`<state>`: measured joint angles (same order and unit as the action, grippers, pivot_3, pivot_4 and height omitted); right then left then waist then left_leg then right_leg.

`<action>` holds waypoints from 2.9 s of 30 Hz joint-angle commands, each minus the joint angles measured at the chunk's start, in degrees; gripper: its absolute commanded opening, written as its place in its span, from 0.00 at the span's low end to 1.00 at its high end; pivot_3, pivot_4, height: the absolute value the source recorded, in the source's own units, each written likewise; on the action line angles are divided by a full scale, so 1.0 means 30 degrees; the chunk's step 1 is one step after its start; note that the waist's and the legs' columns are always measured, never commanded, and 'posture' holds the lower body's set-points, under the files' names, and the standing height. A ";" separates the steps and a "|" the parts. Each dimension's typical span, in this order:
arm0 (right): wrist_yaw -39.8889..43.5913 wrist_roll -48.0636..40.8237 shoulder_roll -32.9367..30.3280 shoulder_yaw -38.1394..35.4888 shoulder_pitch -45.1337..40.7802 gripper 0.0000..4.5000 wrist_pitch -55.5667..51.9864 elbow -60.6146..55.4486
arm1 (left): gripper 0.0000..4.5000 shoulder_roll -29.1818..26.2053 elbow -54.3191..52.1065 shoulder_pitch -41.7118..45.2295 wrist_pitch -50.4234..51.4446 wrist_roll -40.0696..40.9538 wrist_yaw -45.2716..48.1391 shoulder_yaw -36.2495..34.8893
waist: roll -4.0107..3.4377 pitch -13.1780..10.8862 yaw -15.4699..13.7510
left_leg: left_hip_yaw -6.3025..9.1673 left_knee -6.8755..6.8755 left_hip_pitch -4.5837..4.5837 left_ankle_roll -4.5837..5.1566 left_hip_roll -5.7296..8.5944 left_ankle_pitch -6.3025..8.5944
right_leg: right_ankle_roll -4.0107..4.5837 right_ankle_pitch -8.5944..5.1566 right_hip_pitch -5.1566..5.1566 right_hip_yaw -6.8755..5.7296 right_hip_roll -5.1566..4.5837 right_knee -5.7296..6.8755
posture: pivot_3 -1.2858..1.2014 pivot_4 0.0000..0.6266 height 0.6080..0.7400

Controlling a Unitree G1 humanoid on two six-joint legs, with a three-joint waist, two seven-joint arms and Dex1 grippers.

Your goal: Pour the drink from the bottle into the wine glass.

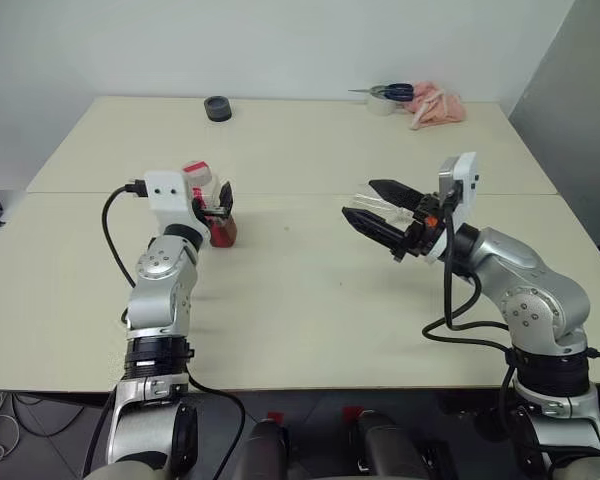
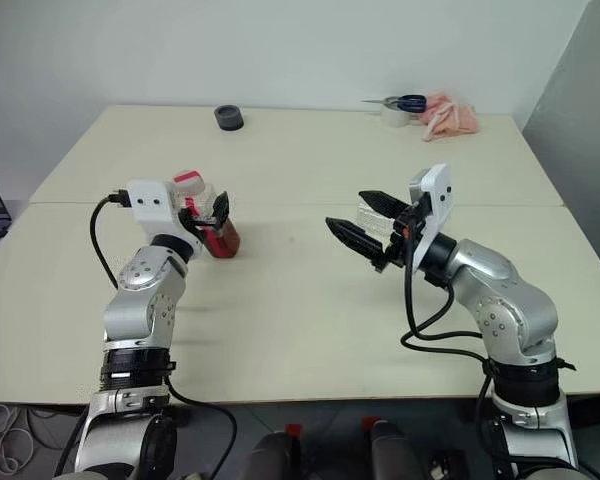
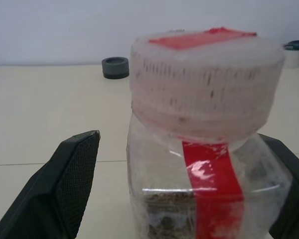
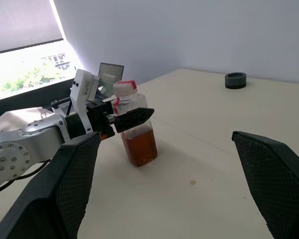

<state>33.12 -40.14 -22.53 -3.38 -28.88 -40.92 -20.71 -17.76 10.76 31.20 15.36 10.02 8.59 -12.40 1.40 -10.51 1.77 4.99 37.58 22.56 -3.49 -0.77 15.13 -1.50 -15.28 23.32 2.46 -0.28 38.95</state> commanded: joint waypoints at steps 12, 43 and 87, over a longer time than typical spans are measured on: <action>-0.0730 -0.0684 -0.0194 -0.0639 0.0005 1.00 -0.0035 -0.0939 | 0.87 -0.0130 0.0124 0.0609 -0.1279 0.0297 0.0444 -0.0268 | 0.0000 0.0000 -0.0001 | -0.0001 0.0000 0.0001 0.0000 0.0000 0.0000 | 0.0000 0.0000 0.0001 -0.0001 -0.0002 0.0000 | 0.52 0.24 1.00; -0.3771 0.2863 0.2836 0.1574 -0.3292 1.00 0.0198 0.0837 | 0.44 0.0585 -0.6030 0.0463 0.2229 0.2637 0.6502 0.4324 | -0.0018 -0.0012 0.0043 | 0.0002 0.0000 0.0050 -0.0004 0.0003 -0.0003 | 0.0003 0.0002 0.0056 0.0001 -0.0002 0.0008 | 0.52 0.24 1.00; 0.3914 0.1598 0.1798 0.2194 -0.5551 0.42 0.1101 0.3130 | 0.44 -0.1417 -1.0116 -0.0722 0.5778 0.5870 1.1139 0.5398 | -0.0066 -0.0063 0.0056 | 0.0000 0.0004 0.0063 -0.0002 0.0009 -0.0001 | 0.0002 0.0002 0.0065 0.0003 -0.0007 0.0006 | 0.52 0.24 1.00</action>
<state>38.51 -32.99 -15.20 4.46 -42.16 -38.70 -9.67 -20.22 -13.44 29.23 30.15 22.86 37.13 3.87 1.20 -10.70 1.93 4.99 37.59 22.74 -3.49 -0.74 15.13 -1.50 -15.28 23.51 2.46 -0.30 38.97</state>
